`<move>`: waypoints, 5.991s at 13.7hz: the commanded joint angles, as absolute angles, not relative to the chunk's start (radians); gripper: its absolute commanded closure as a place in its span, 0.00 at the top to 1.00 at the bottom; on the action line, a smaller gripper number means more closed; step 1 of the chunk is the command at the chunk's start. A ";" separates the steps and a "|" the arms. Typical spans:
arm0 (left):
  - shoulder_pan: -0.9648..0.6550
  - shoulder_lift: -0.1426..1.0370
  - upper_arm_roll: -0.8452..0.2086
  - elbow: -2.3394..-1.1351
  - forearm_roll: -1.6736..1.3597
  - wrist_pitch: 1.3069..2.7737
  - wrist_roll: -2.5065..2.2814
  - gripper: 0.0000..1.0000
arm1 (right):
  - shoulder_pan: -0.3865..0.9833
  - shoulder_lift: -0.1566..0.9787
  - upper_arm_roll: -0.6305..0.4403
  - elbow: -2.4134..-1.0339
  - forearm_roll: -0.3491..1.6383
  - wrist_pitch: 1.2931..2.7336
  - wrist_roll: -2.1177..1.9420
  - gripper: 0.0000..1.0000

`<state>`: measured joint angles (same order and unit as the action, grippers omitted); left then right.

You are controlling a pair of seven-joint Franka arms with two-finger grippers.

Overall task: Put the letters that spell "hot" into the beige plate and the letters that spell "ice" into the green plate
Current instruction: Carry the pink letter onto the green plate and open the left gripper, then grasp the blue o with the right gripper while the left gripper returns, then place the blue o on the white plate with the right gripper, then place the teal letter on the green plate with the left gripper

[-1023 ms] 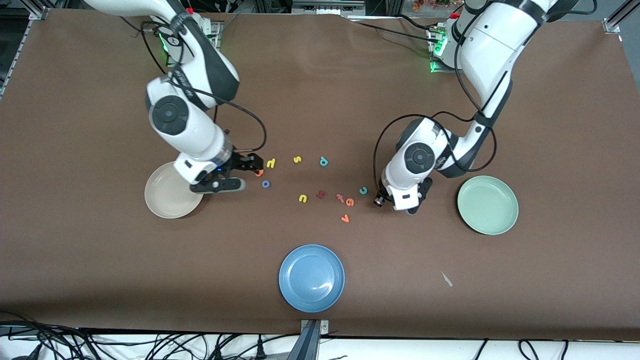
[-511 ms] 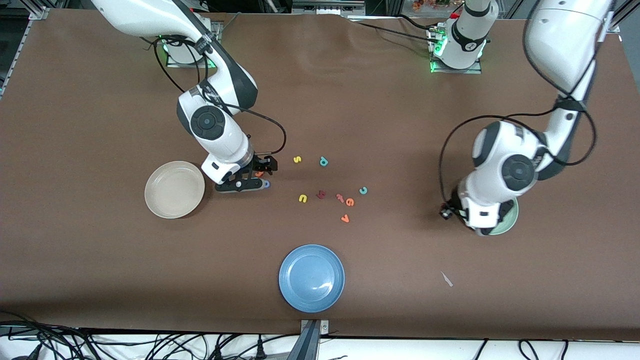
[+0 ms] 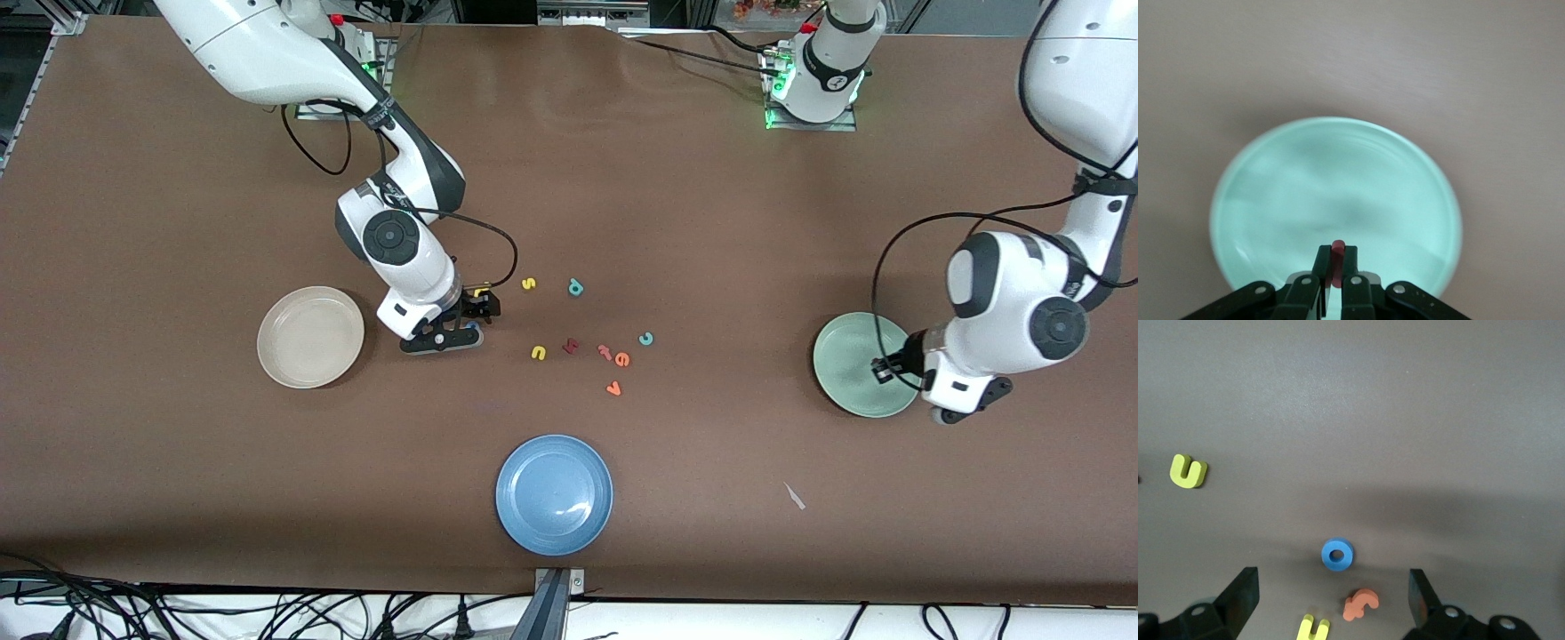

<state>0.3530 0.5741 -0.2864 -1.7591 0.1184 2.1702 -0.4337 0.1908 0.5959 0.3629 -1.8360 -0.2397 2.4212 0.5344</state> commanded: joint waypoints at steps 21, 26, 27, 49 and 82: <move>0.083 0.612 -0.439 -1.710 0.172 2.195 -1.121 1.00 | 0.210 0.644 0.354 -1.916 -0.446 2.557 0.542 0.99; -0.076 0.643 -0.437 -1.733 0.186 2.283 -1.262 1.00 | 0.213 0.675 0.350 -1.916 -0.469 2.603 0.543 0.99; -0.098 0.652 -0.436 -1.736 0.186 2.287 -1.264 0.99 | 0.213 0.675 0.350 -1.916 -0.469 2.608 0.543 0.99; -0.192 0.769 -0.416 -1.736 0.391 2.467 -1.436 0.77 | 0.210 0.479 0.253 -1.924 -0.384 2.435 0.271 0.24; 0.334 0.612 -0.425 -1.735 0.411 2.203 -0.696 0.09 | 0.021 0.345 0.210 -2.166 -0.096 2.473 -0.063 0.87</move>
<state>0.2848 0.6033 -0.4074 -1.7237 0.3947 2.2312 -0.8067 0.0218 0.3463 0.2047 -2.1800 -0.1716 2.4861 -0.0688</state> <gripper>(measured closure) 0.749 0.123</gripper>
